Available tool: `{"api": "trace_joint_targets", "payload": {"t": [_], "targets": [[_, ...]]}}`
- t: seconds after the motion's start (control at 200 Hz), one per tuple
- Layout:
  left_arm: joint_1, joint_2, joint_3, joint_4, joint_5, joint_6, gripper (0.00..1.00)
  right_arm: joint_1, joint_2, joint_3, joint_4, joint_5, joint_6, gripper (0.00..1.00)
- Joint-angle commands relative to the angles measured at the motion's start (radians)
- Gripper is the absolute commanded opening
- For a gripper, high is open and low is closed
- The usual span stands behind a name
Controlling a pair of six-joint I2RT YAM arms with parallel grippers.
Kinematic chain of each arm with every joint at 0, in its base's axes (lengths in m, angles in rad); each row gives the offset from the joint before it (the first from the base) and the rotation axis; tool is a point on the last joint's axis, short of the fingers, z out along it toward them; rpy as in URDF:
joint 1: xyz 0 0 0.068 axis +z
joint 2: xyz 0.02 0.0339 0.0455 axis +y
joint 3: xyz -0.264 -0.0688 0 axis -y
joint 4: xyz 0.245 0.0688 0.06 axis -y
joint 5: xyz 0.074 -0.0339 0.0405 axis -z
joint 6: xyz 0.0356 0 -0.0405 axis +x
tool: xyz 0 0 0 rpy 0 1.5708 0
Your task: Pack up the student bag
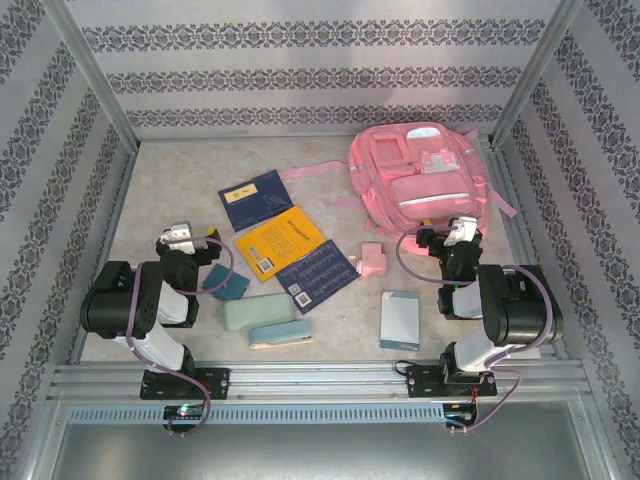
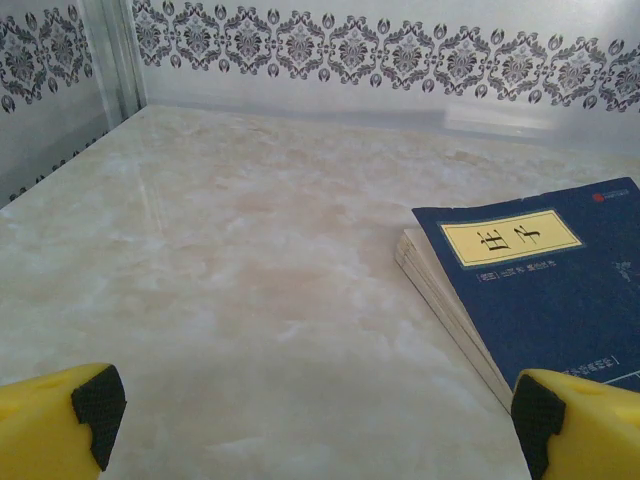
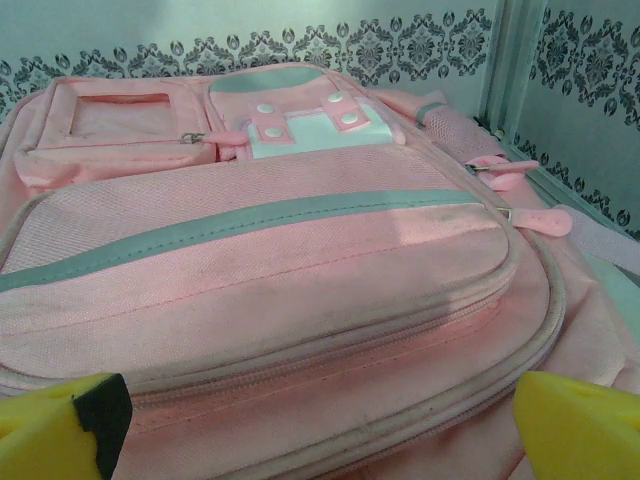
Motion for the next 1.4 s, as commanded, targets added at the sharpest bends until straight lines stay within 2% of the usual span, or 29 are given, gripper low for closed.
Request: {"api": "trace_joint_targets", "payload": {"t": [0.0, 1.289, 1.339, 1.394], "targets": [[0.009, 0.007, -0.011, 0.055, -0.002, -0.019, 1.00, 0.008, 0.002, -0.008, 0.045, 0.006, 0.022, 0.98], [0.009, 0.005, -0.012, 0.054, 0.001, -0.019, 1.00, 0.008, 0.002, -0.009, 0.046, 0.004, 0.021, 0.98], [0.008, 0.007, -0.010, 0.053, 0.000, -0.021, 1.00, 0.009, -0.001, 0.018, 0.005, -0.015, 0.015, 0.98], [0.008, 0.005, -0.012, 0.053, 0.000, -0.020, 1.00, 0.009, -0.018, 0.073, -0.117, -0.092, -0.009, 0.98]]}}
